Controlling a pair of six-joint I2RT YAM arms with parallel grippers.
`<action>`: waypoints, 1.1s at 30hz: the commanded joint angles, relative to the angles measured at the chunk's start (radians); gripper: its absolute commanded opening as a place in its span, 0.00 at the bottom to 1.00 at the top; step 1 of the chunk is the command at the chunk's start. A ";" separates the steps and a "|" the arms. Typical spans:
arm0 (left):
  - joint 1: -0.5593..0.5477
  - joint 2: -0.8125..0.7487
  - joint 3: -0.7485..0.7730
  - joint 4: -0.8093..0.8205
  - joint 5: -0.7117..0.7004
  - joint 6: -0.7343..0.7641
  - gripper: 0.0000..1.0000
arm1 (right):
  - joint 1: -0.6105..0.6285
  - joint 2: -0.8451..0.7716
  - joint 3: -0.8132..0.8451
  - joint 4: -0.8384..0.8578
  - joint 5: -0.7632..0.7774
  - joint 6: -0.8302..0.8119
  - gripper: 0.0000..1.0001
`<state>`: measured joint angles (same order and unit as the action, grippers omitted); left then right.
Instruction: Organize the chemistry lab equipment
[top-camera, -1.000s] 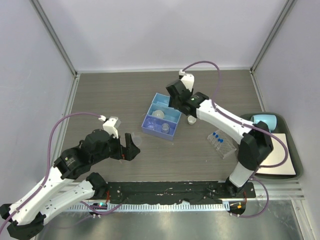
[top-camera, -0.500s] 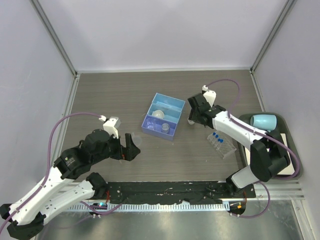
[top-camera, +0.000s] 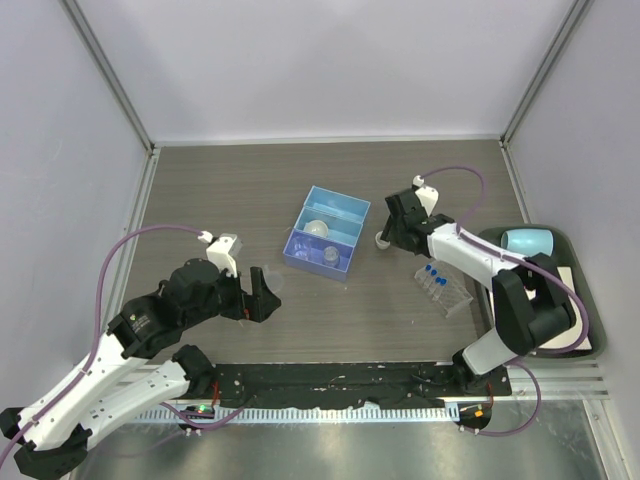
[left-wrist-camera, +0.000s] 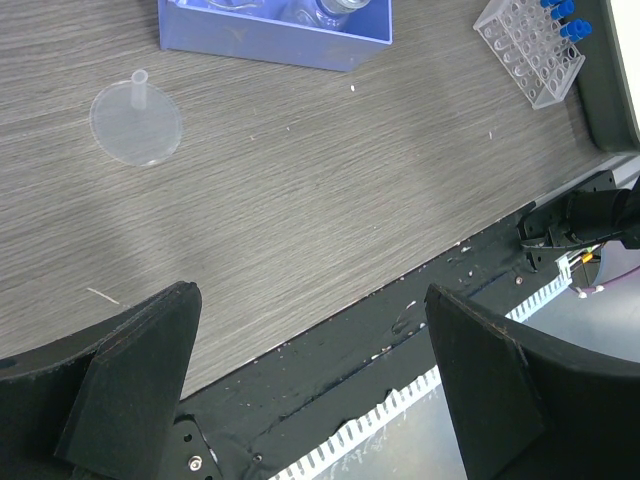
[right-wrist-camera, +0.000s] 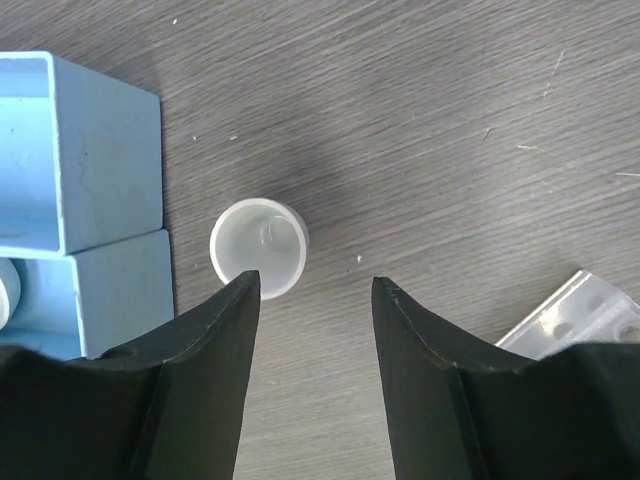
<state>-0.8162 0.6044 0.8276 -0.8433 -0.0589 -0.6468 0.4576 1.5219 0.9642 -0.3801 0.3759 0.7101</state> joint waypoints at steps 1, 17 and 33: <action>-0.004 -0.008 -0.005 0.018 0.010 0.004 1.00 | -0.016 0.032 -0.016 0.076 -0.022 0.006 0.54; -0.003 -0.002 -0.005 0.018 0.007 0.004 1.00 | -0.025 0.142 -0.018 0.153 -0.080 0.012 0.45; -0.005 -0.006 -0.007 0.021 0.010 0.004 1.00 | -0.020 0.002 0.022 0.029 0.008 -0.046 0.01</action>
<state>-0.8162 0.6044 0.8268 -0.8433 -0.0589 -0.6468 0.4366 1.6405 0.9489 -0.3077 0.3210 0.6956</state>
